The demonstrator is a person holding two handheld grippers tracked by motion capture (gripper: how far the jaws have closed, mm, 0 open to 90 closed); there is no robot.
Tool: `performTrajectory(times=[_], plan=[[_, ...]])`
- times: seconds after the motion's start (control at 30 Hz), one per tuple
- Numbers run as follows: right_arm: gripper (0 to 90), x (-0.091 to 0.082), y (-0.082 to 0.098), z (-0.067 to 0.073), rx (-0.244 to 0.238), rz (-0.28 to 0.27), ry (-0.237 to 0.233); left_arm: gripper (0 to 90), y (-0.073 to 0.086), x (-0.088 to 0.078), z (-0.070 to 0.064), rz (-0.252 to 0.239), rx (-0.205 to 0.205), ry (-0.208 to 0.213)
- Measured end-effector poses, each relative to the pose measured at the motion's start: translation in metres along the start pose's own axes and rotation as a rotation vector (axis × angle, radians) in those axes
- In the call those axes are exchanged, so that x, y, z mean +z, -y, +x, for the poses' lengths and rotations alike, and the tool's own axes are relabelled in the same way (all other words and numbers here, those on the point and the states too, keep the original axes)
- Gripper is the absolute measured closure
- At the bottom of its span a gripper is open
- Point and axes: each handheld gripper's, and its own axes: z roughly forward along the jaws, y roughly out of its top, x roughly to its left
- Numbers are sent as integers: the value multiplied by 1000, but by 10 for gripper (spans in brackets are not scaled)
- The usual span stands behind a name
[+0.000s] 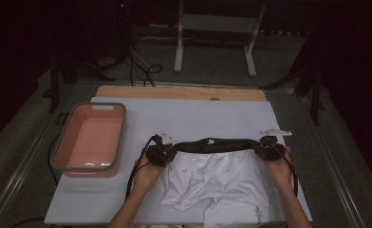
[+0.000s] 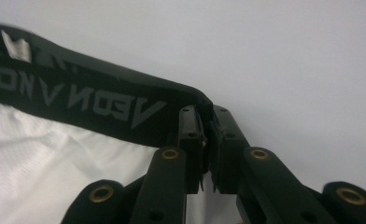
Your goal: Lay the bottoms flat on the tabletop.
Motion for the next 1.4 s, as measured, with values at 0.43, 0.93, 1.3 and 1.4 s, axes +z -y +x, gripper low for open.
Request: performTrajectory(times=[0.43,0.93,1.3,1.4], plan=[[852,-19,-31,5,-29,-110,68,856,-27,-17,17,-100,-63,-27],[853,-12,-46,6,-21,-124,58,856,-37,-13,27,-123,-116,-10],[853,-7,-50,5,5,-129,40,856,-43,-9,33,-133,-144,7],[853,-5,-50,4,21,-136,28,856,-46,-9,36,-142,-158,14]])
